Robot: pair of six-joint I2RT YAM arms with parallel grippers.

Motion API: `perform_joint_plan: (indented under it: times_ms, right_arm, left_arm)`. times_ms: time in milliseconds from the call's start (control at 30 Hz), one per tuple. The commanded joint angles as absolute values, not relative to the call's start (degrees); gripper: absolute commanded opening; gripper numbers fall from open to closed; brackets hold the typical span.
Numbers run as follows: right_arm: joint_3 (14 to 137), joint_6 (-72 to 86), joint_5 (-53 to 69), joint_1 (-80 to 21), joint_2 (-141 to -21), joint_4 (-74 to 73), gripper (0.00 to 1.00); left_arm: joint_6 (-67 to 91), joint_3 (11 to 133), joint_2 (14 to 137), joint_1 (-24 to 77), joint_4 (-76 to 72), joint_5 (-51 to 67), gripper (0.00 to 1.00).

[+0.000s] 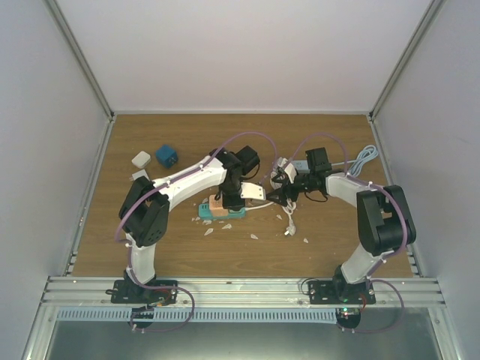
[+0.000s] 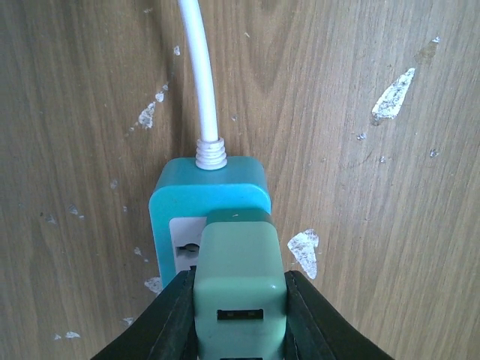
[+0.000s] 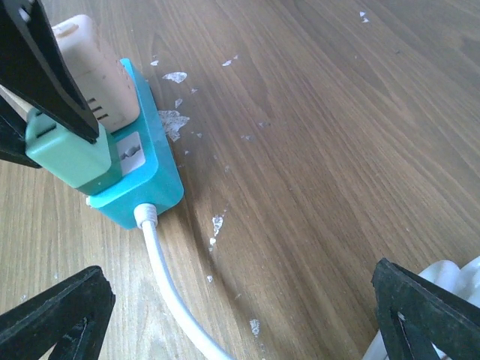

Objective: Pull the plug off the socket

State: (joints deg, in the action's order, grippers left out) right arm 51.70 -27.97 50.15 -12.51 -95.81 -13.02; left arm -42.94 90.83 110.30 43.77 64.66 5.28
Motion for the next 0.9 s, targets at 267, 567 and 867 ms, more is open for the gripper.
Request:
perform_joint_plan:
  times_ms: [267, 567, 867]
  right_arm:
    - [54.7, -32.6, 52.7, -12.2, -99.1, -16.6, 0.92]
    - [55.9, -42.2, 50.3, -16.9, -102.0, -23.6, 0.78]
    - [58.5, -36.2, 49.3, -20.2, -104.6, -22.6, 0.52]
  left_arm:
    - [-43.5, 90.4, 106.7, 43.8, 64.6, 5.5, 0.22]
    - [-43.9, 88.1, 107.5, 42.5, 61.0, 6.8, 0.22]
    - [-43.9, 89.7, 107.3, 42.1, 60.9, 9.7, 0.18]
